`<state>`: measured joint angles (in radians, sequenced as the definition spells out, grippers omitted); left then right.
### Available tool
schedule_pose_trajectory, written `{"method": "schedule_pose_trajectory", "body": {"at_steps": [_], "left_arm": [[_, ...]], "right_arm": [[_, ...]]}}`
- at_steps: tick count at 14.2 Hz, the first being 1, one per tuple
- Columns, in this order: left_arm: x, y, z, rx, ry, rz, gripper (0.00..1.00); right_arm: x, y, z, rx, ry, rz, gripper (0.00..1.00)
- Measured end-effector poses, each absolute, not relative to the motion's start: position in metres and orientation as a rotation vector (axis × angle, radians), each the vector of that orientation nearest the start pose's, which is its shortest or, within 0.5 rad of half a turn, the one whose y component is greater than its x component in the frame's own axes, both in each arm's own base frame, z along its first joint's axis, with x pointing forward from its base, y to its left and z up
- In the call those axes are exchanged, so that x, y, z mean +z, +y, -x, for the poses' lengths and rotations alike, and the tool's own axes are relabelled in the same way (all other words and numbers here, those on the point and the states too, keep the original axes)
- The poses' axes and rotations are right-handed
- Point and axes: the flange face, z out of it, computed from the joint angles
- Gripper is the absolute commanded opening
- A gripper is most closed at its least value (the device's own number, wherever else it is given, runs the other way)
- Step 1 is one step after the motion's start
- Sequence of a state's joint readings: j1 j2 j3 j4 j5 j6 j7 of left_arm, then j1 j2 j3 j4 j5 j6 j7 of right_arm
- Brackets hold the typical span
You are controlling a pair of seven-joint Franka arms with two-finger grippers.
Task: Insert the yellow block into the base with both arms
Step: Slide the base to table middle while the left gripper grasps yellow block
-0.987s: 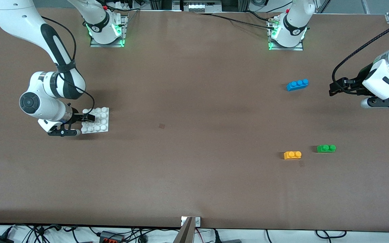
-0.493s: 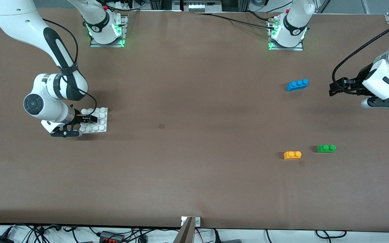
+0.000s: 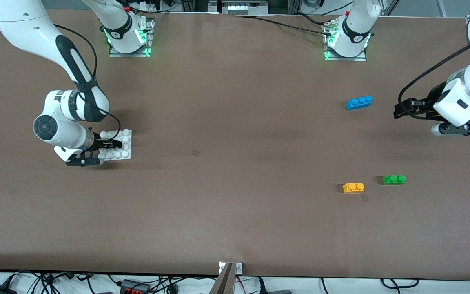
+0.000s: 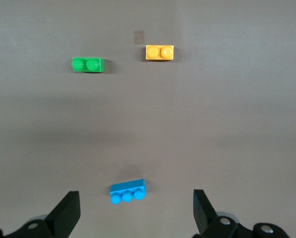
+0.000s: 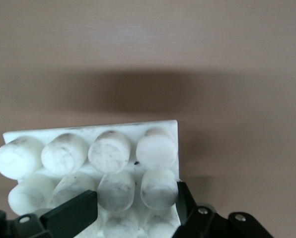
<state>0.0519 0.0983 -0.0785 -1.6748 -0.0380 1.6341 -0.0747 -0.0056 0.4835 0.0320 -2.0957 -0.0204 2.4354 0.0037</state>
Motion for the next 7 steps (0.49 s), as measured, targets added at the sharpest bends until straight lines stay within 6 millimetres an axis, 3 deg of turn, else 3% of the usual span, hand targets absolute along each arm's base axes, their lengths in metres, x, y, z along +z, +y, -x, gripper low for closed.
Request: {"method": "schedule_pose_trajectory", "body": {"at_steps": [3, 5, 7], "left_arm": [[0.520, -0.016, -0.589, 0.207, -0.088, 3.176, 1.00], [0.518, -0.017, -0.595, 0.170, -0.088, 3.181, 1.00], [0.504, -0.019, -0.607, 0.128, -0.093, 3.203, 1.00]], "right_arm": [[0.177, 0.081, -0.563, 0.218, -0.020, 3.133, 0.66], [0.180, 0.138, -0.557, 0.204, -0.010, 3.141, 0.66], [0.178, 0.196, -0.550, 0.187, -0.006, 3.149, 0.66]]}}
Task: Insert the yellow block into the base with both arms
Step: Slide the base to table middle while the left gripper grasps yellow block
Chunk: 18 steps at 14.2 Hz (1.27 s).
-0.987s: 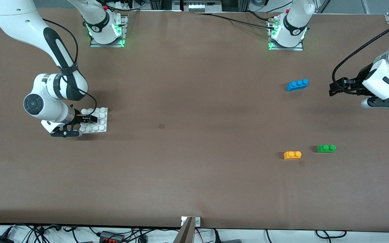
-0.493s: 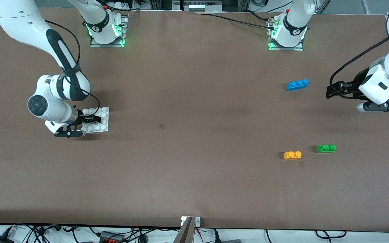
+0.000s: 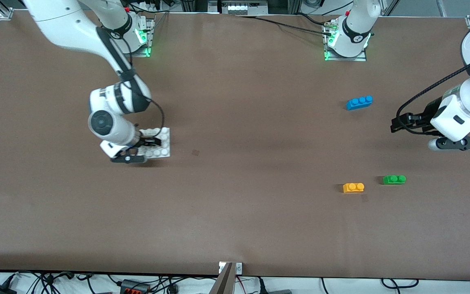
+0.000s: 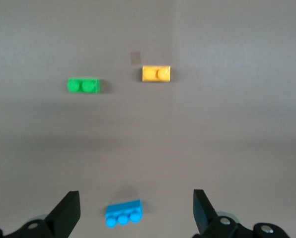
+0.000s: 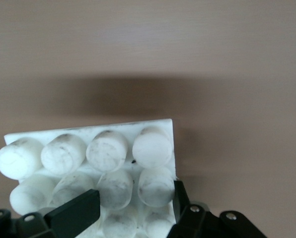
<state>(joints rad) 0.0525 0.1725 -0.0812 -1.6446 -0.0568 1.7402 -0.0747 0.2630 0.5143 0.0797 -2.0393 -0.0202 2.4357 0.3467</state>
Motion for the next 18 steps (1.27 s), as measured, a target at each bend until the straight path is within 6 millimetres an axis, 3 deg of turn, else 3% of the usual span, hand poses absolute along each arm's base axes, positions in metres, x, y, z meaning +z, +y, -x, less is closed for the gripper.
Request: {"method": "schedule_pose_trajectory", "body": {"at_steps": [2, 7, 11, 14, 18], "left_arm": [[0.471, -0.025, -0.625, 0.107, -0.116, 3.250, 1.00], [0.351, -0.043, -0.669, 0.042, -0.117, 3.274, 1.00], [0.277, -0.045, -0.686, -0.046, -0.112, 3.261, 1.00], [0.251, -0.045, -0.689, -0.062, -0.089, 3.244, 1.00], [0.243, -0.050, -0.691, -0.107, 0.037, 3.171, 1.00]], "right_arm": [[0.178, 0.248, -0.546, 0.155, 0.020, 3.151, 0.66], [0.178, 0.382, -0.529, 0.075, 0.093, 3.109, 0.66], [0.178, 0.469, -0.514, 0.135, 0.192, 2.959, 0.66], [0.175, 0.499, -0.509, 0.146, 0.222, 2.917, 0.66], [0.175, 0.505, -0.511, 0.145, 0.250, 2.904, 0.67]]}}
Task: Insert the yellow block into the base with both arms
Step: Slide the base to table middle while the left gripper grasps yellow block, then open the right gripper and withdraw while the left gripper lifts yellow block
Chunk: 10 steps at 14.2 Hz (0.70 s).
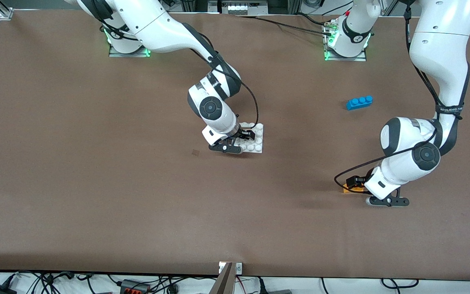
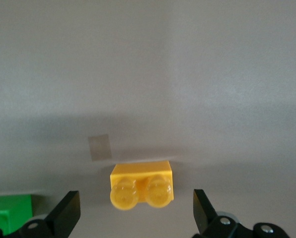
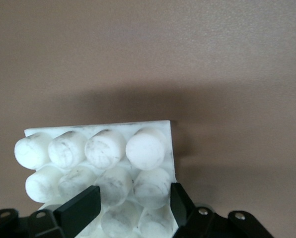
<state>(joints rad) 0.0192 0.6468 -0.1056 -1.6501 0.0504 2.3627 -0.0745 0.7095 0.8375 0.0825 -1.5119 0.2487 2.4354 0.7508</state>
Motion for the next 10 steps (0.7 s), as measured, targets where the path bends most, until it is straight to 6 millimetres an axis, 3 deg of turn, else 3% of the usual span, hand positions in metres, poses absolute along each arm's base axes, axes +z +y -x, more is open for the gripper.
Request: {"method": "schedule_pose_trajectory", "body": {"at_steps": [3, 5, 6, 8, 10], "left_arm": [[0.226, -0.054, -0.692, -0.116, 0.050, 3.171, 1.00], [0.215, -0.054, -0.690, -0.099, 0.049, 3.172, 1.00], [0.212, -0.054, -0.690, -0.097, 0.050, 3.173, 1.00], [0.206, -0.054, -0.690, -0.098, 0.050, 3.174, 1.00], [0.200, -0.054, -0.689, -0.097, 0.051, 3.175, 1.00]], "right_arm": [[0.175, 0.512, -0.513, 0.135, 0.250, 2.894, 0.79], [0.178, 0.516, -0.514, 0.120, 0.245, 2.885, 0.97], [0.182, 0.519, -0.516, 0.106, 0.240, 2.879, 0.99], [0.199, 0.522, -0.521, 0.071, 0.224, 2.867, 1.00], [0.233, 0.513, -0.534, 0.065, 0.214, 2.901, 1.00]]}}
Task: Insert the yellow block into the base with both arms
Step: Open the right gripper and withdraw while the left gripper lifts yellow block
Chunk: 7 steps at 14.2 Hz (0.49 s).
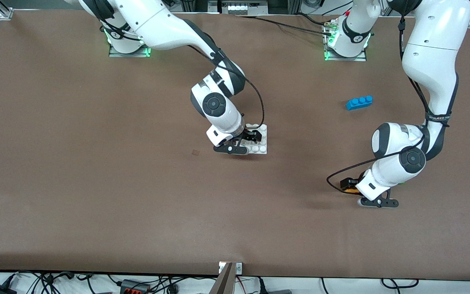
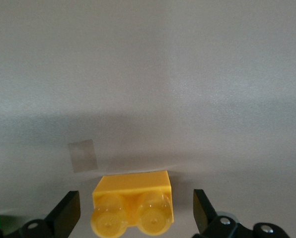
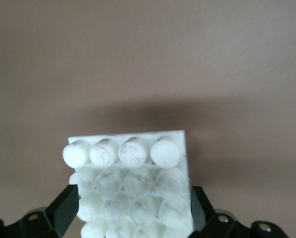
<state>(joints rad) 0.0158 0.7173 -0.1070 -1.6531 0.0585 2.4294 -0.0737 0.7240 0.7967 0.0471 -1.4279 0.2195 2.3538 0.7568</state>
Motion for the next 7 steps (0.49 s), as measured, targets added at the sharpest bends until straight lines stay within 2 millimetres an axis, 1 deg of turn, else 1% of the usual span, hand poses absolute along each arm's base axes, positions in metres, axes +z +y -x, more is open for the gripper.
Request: {"method": "schedule_pose_trajectory", "body": {"at_steps": [2, 3, 4, 6, 7], "left_arm": [[0.194, -0.054, -0.688, -0.090, 0.052, 3.175, 0.86], [0.193, -0.054, -0.688, -0.087, 0.053, 3.176, 0.75], [0.192, -0.055, -0.688, -0.085, 0.053, 3.176, 0.68], [0.192, -0.055, -0.688, -0.085, 0.055, 3.176, 0.56], [0.192, -0.055, -0.688, -0.086, 0.056, 3.176, 0.53]], "right_arm": [[0.280, 0.483, -0.552, 0.052, 0.204, 2.995, 1.00], [0.307, 0.466, -0.558, 0.050, 0.198, 3.052, 1.00], [0.333, 0.449, -0.561, 0.052, 0.197, 3.104, 1.00], [0.379, 0.415, -0.566, 0.057, 0.223, 3.185, 1.00], [0.402, 0.395, -0.568, 0.076, 0.223, 3.214, 1.00]]}}
